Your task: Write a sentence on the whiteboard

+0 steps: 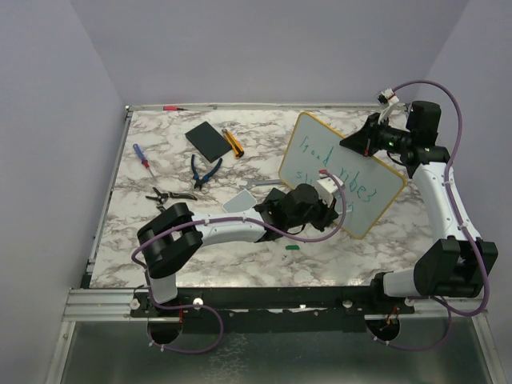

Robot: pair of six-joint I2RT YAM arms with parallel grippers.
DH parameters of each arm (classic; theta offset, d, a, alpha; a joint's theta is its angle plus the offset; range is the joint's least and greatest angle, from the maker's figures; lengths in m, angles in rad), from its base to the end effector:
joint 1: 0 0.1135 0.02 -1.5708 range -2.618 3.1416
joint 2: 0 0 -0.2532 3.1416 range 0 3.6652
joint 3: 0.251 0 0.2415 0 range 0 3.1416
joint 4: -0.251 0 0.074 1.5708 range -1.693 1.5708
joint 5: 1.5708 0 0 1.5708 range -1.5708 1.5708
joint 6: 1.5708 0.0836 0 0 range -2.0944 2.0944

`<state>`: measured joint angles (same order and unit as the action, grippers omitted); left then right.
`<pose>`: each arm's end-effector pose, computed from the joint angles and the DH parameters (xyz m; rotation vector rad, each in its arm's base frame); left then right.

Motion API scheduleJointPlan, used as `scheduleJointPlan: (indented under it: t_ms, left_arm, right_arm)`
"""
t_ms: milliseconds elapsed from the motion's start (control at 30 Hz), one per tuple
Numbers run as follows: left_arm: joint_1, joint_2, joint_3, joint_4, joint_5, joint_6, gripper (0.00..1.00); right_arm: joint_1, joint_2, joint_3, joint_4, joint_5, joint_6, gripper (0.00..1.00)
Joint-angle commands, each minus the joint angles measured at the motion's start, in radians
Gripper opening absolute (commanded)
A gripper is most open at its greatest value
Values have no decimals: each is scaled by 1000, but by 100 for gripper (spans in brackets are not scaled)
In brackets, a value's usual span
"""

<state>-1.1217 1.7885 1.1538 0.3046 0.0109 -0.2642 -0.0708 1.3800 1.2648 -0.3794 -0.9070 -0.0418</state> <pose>0.1936 -0.4037 0.2192 0.8457 1.8311 -0.9290 0.3256 0.0429 0.3352 -0.5202 1.8900 0.8527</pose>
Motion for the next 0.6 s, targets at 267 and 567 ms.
scheduleJointPlan:
  t_ms: [267,567]
  left_arm:
    - [-7,24,-19,-1,-3,14,0]
    - [-15,-38,-3,-3,27,-2,0]
  right_arm:
    - [11,-8,-25,-55,8,8,1]
    - [11,-7,-24,-56,8,8,1]
